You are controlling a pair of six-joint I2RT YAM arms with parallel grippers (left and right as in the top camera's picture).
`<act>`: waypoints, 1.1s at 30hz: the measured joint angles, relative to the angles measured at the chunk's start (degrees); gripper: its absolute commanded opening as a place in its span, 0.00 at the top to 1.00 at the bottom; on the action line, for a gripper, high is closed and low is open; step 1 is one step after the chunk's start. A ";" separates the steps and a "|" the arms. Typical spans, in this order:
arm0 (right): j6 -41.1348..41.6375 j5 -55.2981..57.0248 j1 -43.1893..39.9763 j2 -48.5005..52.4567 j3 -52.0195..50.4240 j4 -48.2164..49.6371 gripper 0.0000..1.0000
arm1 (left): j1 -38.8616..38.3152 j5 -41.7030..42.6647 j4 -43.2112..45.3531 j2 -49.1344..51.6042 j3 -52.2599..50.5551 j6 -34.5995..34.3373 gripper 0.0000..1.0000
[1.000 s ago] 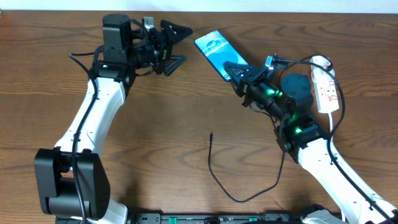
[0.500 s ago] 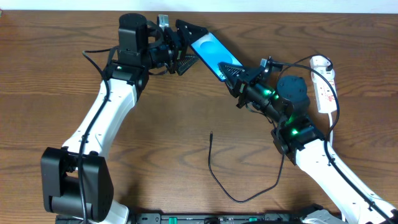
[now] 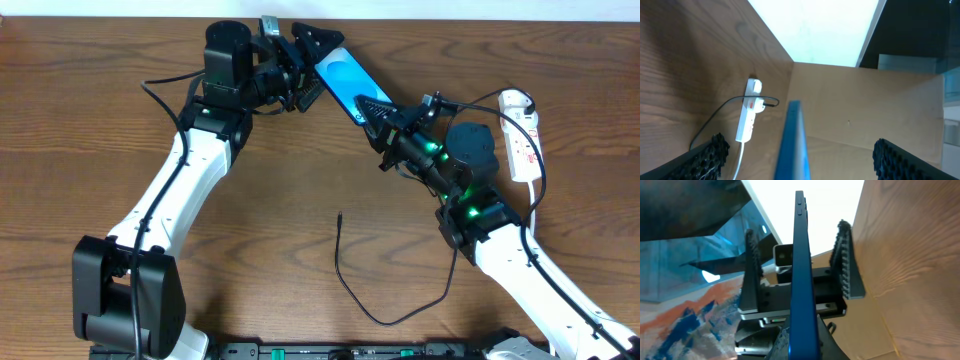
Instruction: Plug charger to phone and switch on socket
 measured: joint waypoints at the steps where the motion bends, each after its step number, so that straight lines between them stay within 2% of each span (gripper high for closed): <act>1: 0.33 0.02 0.00 0.00 0.00 0.26 0.99 | 0.00 -0.07 0.00 0.00 0.00 -0.26 0.07; 15: 2.01 1.64 2.43 0.00 0.00 0.90 0.99 | -0.87 -0.42 0.15 0.00 0.00 -4.48 0.08; 18: 2.03 1.68 2.56 0.00 0.00 0.92 0.99 | -1.29 -0.44 0.17 0.00 0.00 -5.14 0.15; 24: 2.03 1.70 2.56 0.00 0.00 0.92 0.99 | -1.40 -0.42 0.17 0.00 0.00 -5.25 0.20; 33: 2.01 1.70 2.56 0.00 0.00 0.92 0.99 | -1.40 -0.42 0.17 0.00 0.00 -5.31 0.36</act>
